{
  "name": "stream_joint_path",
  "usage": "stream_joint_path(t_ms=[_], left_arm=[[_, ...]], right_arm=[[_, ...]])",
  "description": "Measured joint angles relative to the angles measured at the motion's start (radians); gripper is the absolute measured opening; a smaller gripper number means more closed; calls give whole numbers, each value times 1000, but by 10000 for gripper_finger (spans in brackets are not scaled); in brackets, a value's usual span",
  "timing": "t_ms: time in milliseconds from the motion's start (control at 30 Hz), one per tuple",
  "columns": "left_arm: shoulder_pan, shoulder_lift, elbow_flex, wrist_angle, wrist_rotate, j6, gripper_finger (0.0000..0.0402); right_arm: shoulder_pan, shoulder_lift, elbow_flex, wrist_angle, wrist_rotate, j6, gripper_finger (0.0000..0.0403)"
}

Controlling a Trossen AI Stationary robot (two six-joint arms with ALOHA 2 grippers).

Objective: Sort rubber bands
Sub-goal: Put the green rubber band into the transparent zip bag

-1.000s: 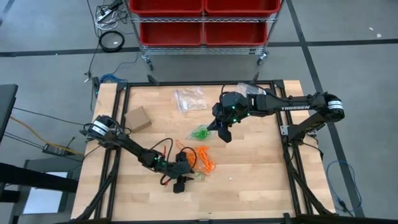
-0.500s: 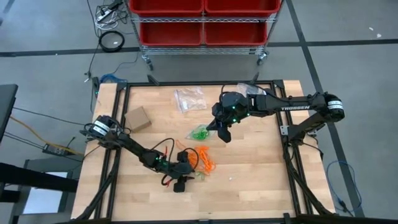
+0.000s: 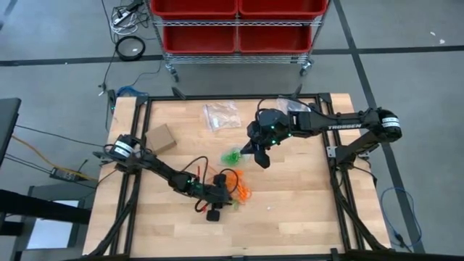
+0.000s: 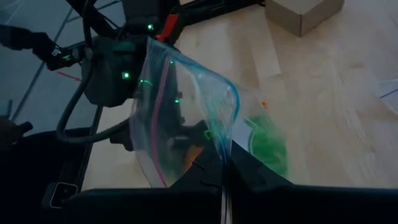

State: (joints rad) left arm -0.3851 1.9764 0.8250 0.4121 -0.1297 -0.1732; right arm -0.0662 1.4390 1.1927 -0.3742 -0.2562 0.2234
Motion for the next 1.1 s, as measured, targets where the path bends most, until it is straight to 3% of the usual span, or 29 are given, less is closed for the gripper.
stream_joint_path(t_ms=[200, 567, 933, 1100], left_arm=[[3, 3, 7, 0, 47, 29, 10], [26, -71, 1, -52, 79, 186, 2], [65, -326, 2, -309, -108, 300, 1], [56, -446, 86, -368, -188, 373, 0]], right_arm=[[0, 0, 0, -1, -1, -8, 0], [0, 0, 0, -2, -1, -17, 0], [-16, 0, 0, -2, -1, -38, 0], [-16, 0, 0, -2, -1, -44, 0]])
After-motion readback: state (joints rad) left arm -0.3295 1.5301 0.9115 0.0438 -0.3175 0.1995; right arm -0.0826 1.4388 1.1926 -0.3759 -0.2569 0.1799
